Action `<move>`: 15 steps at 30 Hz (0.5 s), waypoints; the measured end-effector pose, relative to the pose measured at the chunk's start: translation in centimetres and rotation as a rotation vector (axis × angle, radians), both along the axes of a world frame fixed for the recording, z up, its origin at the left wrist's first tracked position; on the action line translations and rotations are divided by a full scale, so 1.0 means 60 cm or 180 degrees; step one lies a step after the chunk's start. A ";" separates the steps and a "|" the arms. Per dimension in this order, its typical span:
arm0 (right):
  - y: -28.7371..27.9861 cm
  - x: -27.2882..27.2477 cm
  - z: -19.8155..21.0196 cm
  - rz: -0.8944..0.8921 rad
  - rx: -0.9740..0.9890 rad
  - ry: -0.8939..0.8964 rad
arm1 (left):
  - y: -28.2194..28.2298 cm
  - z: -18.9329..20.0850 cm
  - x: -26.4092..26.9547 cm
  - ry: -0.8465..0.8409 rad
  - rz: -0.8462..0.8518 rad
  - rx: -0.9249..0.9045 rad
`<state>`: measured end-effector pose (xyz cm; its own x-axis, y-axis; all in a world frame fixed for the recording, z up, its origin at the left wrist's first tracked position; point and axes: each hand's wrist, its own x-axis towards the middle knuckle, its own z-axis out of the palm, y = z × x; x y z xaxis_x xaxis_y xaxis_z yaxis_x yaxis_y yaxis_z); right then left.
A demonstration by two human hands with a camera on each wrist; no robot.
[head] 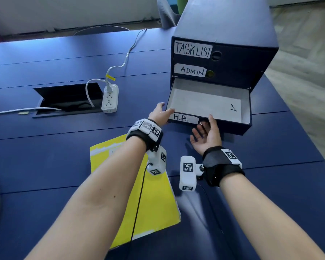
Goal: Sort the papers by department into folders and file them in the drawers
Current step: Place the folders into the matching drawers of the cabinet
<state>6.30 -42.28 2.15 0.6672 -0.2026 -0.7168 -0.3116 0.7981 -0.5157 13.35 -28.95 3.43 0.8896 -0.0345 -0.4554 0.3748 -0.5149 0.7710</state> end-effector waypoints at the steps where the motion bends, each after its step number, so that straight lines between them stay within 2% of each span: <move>1: 0.003 -0.009 -0.001 0.0009 -0.0044 0.0025 | 0.001 -0.008 -0.009 0.0027 0.0139 -0.0222; 5: 0.013 -0.044 -0.004 -0.0016 -0.0112 0.0010 | 0.005 -0.010 -0.039 0.0083 0.0493 -0.0869; 11: 0.023 -0.084 -0.006 -0.0068 -0.0166 0.0010 | 0.009 -0.023 -0.082 0.0030 0.0641 -0.1089; 15: 0.035 -0.102 -0.004 -0.0116 -0.0242 -0.0005 | 0.021 -0.020 -0.108 0.0025 0.0502 -0.1093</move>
<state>0.15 -40.16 1.91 0.6595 -0.2806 -0.6974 -0.2822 0.7675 -0.5756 6.88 -27.69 2.23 0.8927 -0.0492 -0.4480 0.4354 -0.1623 0.8855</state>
